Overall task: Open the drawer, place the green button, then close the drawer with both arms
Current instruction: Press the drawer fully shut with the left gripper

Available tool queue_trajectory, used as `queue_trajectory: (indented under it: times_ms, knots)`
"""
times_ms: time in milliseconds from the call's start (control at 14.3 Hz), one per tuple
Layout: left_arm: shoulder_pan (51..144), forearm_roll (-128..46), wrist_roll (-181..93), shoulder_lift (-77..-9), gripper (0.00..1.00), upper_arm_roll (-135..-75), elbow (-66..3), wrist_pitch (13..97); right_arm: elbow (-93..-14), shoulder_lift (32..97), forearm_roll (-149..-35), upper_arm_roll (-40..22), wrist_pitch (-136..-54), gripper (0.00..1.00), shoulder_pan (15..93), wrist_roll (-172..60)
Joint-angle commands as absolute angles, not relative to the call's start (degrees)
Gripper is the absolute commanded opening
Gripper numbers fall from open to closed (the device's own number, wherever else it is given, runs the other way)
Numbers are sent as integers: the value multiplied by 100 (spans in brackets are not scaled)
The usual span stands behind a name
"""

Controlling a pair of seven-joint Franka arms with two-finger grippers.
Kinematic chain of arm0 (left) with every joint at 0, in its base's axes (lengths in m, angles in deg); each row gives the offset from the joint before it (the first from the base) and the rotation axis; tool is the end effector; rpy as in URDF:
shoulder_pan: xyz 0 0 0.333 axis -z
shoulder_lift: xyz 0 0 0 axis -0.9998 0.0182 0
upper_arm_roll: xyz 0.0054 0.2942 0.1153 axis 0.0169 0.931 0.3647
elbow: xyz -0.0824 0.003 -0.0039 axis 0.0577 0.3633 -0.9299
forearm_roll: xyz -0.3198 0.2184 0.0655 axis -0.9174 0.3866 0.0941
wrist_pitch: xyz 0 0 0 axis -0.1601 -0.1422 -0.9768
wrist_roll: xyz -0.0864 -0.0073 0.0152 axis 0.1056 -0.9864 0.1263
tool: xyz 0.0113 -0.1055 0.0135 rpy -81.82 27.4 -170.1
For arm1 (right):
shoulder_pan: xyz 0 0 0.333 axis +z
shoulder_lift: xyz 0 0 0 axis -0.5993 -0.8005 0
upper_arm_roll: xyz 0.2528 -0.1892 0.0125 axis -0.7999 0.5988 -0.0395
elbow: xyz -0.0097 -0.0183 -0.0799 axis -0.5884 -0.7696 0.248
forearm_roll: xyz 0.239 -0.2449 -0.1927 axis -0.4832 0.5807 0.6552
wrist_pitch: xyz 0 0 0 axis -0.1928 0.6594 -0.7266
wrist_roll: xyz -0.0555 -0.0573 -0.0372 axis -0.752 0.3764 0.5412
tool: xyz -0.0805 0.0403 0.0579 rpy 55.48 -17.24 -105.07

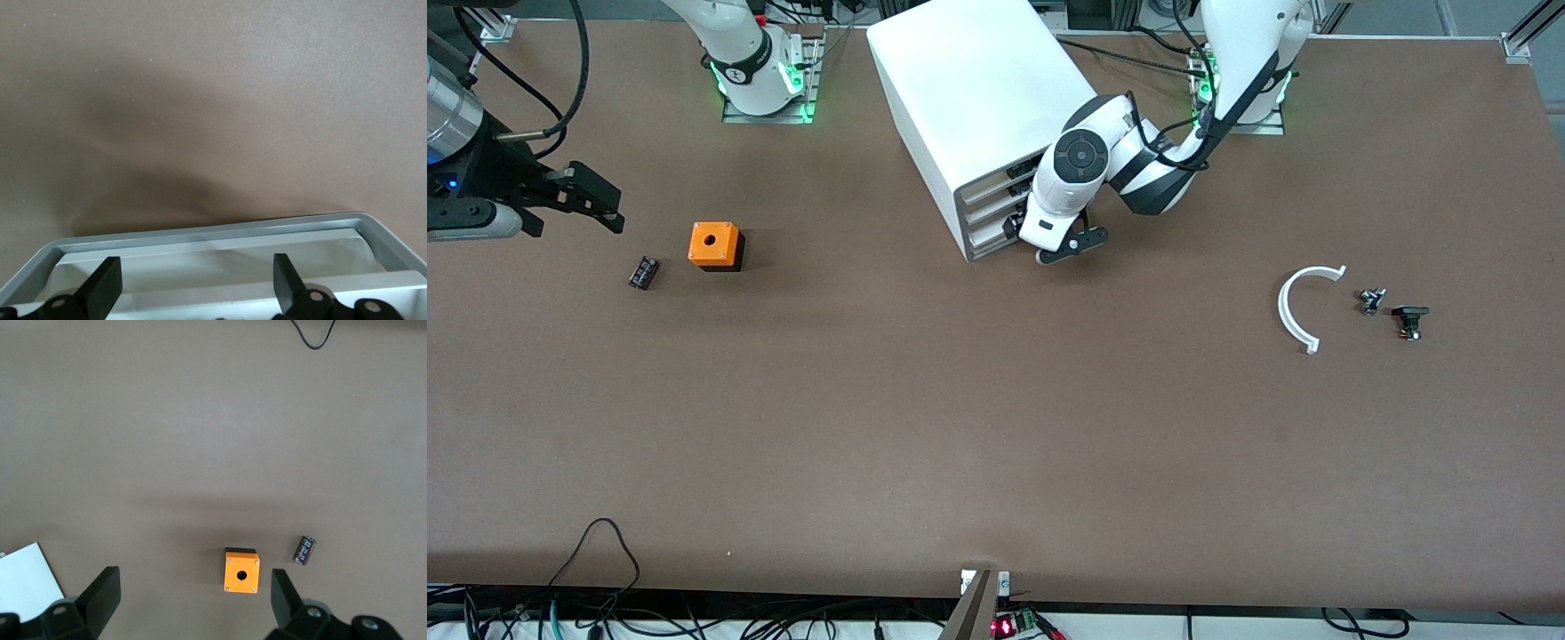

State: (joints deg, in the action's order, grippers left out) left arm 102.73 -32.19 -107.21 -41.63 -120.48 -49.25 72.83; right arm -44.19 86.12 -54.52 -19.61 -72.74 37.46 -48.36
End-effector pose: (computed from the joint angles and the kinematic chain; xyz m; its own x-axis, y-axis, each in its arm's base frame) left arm 0.4044 -0.4274 0.2392 0.8760 0.4029 -0.2650 0.4200 -0.9075 0.0087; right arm 0.5662 0.0567 0.6214 0.9972 0.0590 0.0450 0.0589 -0.9983 0.0032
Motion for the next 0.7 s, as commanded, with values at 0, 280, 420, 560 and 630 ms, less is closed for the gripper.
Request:
queue_trajectory:
  times_ms: [0, 280, 420, 560, 630]
  knots:
    - [10232, -3348, -10800, -4277, 100, -12214, -5029, 7271, -4290, 8571, -5451, -2035, -7185, 100, 3629, -4945]
    - [10092, -3339, -10747, -4408, 100, -12240, -4959, 7140, -4281, 8571, -5451, -2035, -7176, 100, 3638, -4945]
    - [9899, -3330, -10668, -4583, 100, -12240, -4863, 6886, -4281, 8580, -5451, -2035, -7159, 100, 3638, -4937]
    - [9644, -3304, -10284, -4716, 100, -12232, -4557, 6290, -4281, 8580, -5451, -2035, -7167, 100, 3638, -4937]
    - [9460, -3251, -9907, -4795, 100, -12214, -4337, 5861, -4281, 8580, -5451, -2035, -7159, 100, 3638, -4937]
